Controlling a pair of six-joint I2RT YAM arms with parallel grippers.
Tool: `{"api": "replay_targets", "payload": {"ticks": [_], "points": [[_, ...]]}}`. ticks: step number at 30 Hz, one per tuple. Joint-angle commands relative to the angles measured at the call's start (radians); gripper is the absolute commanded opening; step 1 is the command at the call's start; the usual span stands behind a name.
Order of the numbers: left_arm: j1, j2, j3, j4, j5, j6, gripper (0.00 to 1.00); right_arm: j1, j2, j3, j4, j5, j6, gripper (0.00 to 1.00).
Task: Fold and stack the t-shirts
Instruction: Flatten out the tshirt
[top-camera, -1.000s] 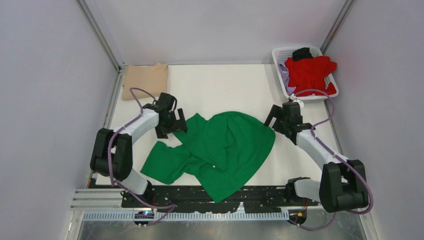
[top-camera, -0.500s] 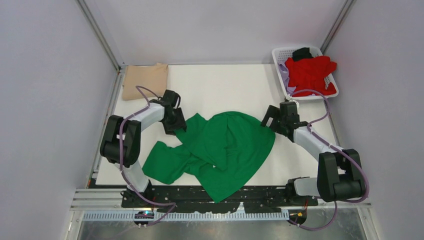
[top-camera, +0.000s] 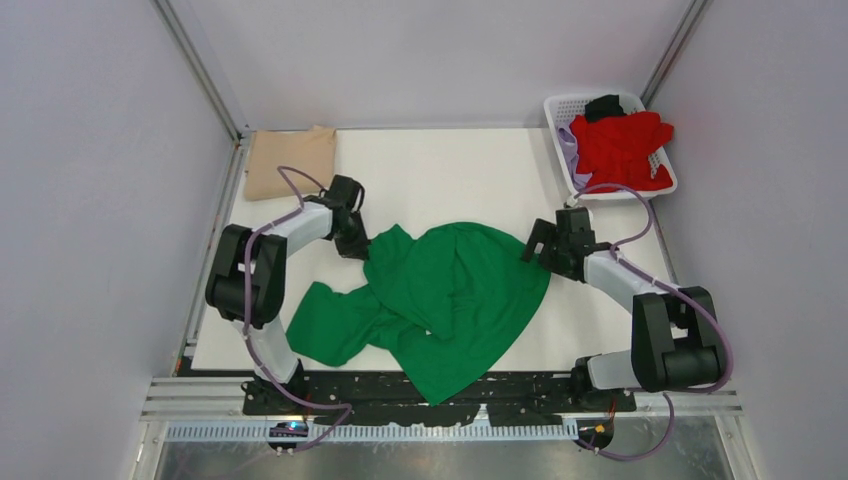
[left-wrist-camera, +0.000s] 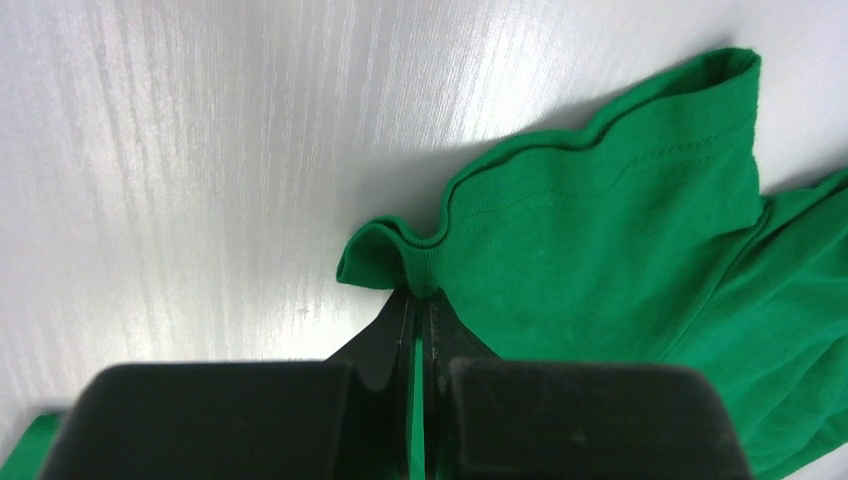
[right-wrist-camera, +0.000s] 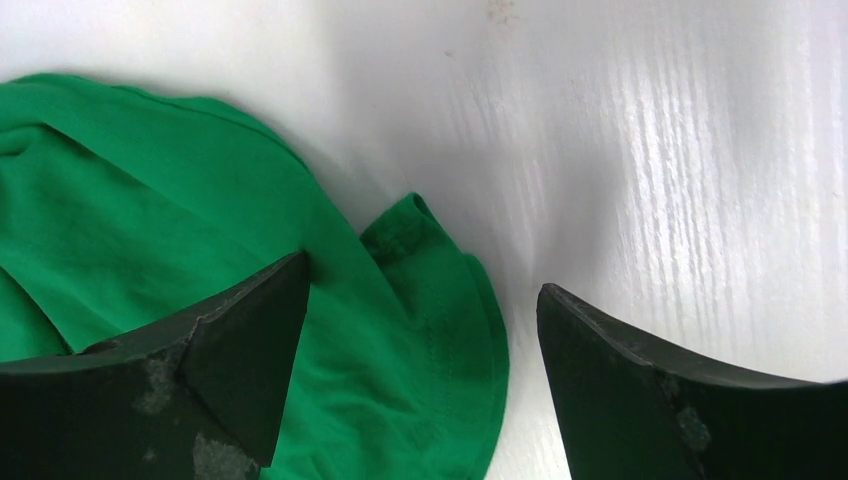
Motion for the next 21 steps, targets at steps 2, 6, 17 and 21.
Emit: {"api": "replay_targets", "payload": {"ticks": [2,6,17,21], "points": [[0.000,-0.146,-0.038,0.084,-0.046,0.067,0.00,-0.001,-0.103,-0.036,-0.067,0.035,-0.047,0.90],[0.000,-0.251,-0.085,0.178,-0.027,0.094,0.00,-0.001,-0.113,-0.066,-0.010,-0.039,-0.032,0.84],[0.000,-0.397,-0.043,0.176,-0.102,0.139,0.00,0.017,-0.014,0.014,0.143,-0.097,-0.034,0.10],[0.000,-0.517,0.048,0.137,-0.214,0.194,0.00,0.025,-0.133,0.119,0.116,-0.046,-0.085,0.05]]}}
